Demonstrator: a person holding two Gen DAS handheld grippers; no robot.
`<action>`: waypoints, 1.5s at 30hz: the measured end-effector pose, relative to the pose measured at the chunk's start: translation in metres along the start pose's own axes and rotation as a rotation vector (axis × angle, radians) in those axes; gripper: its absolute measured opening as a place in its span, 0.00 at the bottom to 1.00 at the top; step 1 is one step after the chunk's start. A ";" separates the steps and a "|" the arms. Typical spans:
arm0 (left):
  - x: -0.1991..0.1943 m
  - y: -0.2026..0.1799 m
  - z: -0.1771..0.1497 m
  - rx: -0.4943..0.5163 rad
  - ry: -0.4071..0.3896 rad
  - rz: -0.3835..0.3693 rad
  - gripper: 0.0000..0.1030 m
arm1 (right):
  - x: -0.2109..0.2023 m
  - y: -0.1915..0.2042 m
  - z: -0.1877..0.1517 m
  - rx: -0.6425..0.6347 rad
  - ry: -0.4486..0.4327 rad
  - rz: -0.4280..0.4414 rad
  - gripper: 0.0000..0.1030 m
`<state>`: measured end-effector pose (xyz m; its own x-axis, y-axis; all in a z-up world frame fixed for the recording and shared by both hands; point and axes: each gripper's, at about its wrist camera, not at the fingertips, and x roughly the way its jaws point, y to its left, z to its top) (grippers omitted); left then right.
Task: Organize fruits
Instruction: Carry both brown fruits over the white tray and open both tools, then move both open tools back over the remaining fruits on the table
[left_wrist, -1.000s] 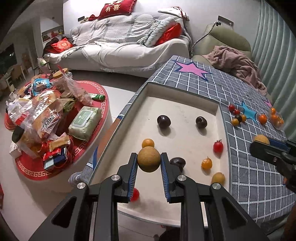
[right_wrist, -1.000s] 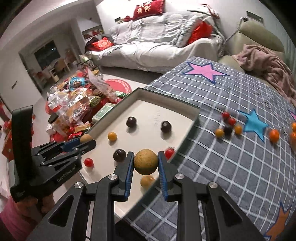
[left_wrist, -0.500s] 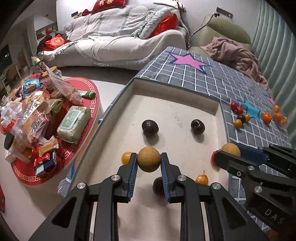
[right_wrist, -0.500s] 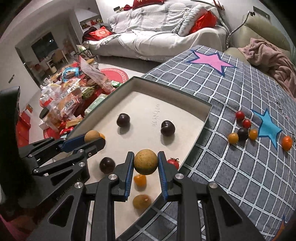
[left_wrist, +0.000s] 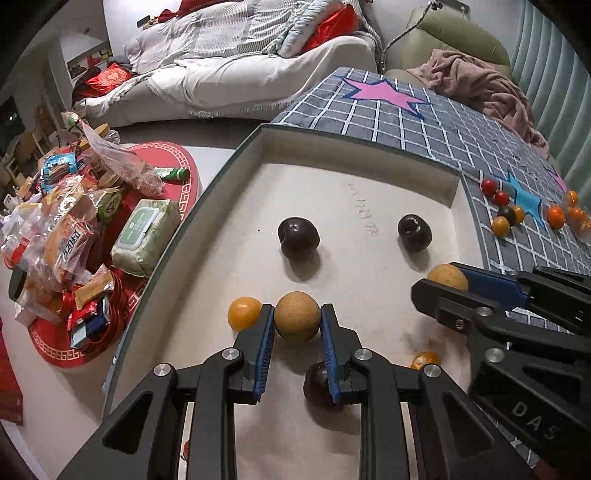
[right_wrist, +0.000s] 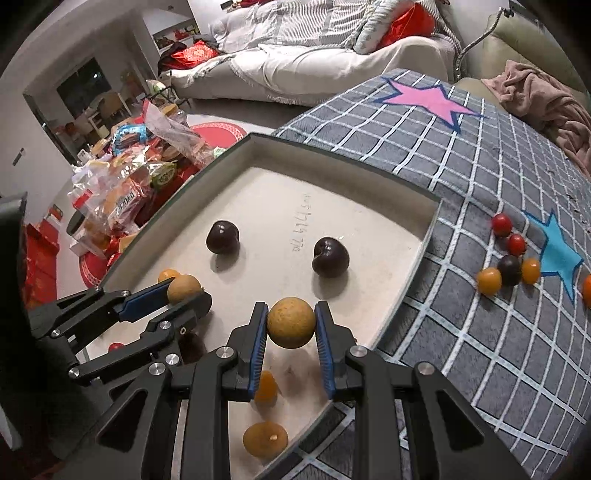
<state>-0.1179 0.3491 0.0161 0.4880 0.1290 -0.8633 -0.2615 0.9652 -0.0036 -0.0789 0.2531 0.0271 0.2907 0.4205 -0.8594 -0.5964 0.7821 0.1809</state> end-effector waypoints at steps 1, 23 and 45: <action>0.001 -0.001 0.000 0.003 0.003 0.005 0.25 | 0.002 0.000 0.000 0.001 0.004 0.000 0.27; -0.038 -0.040 0.019 0.070 -0.085 -0.066 0.80 | -0.074 -0.083 -0.011 0.111 -0.144 -0.100 0.78; 0.013 -0.191 0.042 0.259 -0.059 -0.035 0.80 | -0.045 -0.211 -0.020 0.158 -0.104 -0.180 0.56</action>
<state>-0.0266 0.1760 0.0271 0.5425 0.1004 -0.8340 -0.0253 0.9943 0.1033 0.0187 0.0597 0.0183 0.4617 0.3063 -0.8325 -0.4064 0.9072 0.1084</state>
